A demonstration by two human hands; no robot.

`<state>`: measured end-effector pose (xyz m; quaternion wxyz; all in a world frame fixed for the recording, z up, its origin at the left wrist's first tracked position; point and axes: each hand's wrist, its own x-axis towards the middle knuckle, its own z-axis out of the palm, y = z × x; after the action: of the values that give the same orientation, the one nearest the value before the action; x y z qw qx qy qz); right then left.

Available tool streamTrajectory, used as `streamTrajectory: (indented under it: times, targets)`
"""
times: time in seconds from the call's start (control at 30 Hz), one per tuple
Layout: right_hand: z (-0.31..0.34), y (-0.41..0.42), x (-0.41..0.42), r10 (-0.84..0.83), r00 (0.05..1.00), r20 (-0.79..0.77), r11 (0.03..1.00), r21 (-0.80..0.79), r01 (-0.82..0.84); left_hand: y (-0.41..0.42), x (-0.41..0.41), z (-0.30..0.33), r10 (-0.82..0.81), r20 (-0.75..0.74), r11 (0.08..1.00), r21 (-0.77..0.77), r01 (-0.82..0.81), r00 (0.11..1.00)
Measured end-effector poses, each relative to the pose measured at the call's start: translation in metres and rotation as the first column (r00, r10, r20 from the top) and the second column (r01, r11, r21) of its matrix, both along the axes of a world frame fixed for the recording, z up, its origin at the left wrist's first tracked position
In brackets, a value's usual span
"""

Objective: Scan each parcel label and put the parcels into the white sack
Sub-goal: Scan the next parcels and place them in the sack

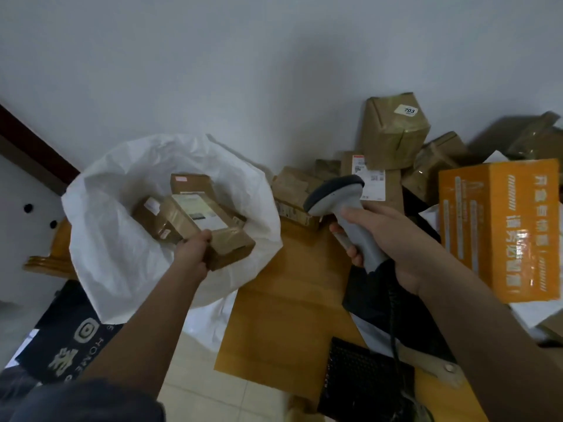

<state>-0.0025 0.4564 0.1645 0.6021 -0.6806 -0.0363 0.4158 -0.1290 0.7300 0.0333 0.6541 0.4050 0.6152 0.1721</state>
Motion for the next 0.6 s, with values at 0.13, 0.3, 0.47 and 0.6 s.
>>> streamTrajectory:
  times: [0.13, 0.3, 0.47, 0.6]
  targets:
    - [-0.006, -0.006, 0.001, -0.049, 0.998, 0.030, 0.997, -0.056, 0.050, 0.034, 0.014, -0.012, -0.001, -0.033, 0.989, 0.145, 0.005, 0.999]
    - [-0.014, -0.013, 0.002, -0.113, 0.993, 0.040, 0.988, -0.098, 0.116, 0.043, 0.018, -0.042, -0.114, -0.097, 0.992, 0.036, 0.118, 0.989]
    - [-0.015, -0.017, 0.002, -0.159, 0.987, 0.028, 0.984, -0.081, 0.161, 0.021, 0.020, -0.050, -0.201, -0.082, 0.978, -0.068, 0.196, 0.976]
    - [-0.011, -0.022, 0.000, -0.155, 0.988, 0.017, 0.987, -0.045, 0.156, 0.000, 0.024, -0.050, -0.310, -0.169, 0.948, 0.022, 0.318, 0.936]
